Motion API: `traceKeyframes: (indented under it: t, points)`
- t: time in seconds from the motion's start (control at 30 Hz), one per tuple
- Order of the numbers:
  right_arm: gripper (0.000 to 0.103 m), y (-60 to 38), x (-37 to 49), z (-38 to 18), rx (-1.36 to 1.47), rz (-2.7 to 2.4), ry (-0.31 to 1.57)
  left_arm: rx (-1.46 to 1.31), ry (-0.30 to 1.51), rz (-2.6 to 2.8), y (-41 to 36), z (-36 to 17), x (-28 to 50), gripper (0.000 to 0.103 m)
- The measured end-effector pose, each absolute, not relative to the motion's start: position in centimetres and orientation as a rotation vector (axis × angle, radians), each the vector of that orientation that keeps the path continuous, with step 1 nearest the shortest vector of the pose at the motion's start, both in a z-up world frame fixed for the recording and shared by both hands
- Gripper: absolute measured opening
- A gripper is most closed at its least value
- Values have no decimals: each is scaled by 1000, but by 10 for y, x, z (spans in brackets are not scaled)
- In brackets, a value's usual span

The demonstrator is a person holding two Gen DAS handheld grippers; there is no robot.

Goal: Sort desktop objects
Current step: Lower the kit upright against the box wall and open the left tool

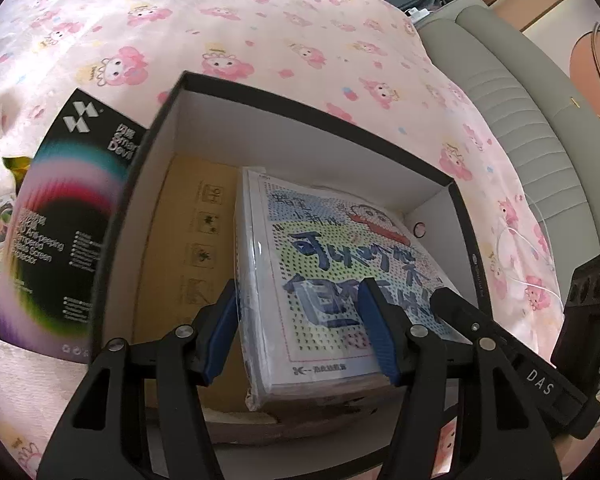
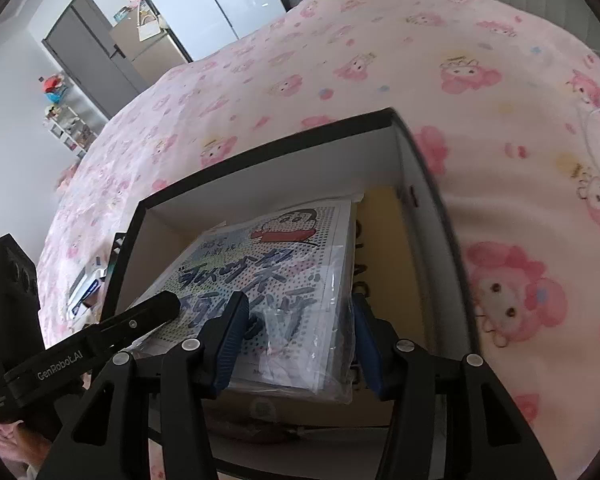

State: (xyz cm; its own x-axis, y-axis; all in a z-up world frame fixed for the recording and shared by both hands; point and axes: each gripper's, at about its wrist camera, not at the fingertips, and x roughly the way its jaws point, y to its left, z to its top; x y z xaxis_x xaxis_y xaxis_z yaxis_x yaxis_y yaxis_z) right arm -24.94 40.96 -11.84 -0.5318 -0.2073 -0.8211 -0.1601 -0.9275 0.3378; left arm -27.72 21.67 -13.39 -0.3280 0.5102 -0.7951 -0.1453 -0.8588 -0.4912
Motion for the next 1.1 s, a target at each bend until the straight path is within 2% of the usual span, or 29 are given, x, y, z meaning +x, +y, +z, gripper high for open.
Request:
traceKeyframes:
  t: [0.6,0.8,0.97,1.1]
  points:
    - [49,401,-258,-149,1733,-2555,-534,-1658,-224,2262,232,-142,-261,62]
    - [49,408,-255,-146,1718,-2598,-541,-1661,54,2347,249,-130,-253,62]
    - [48,409,-256,-150,1732,-2565,-576,-1612,50,2380,247,-122,-258,61]
    - [49,408,-258,-152,1744,-2538,-598,-1647,79,2366,246,-132,-265,56]
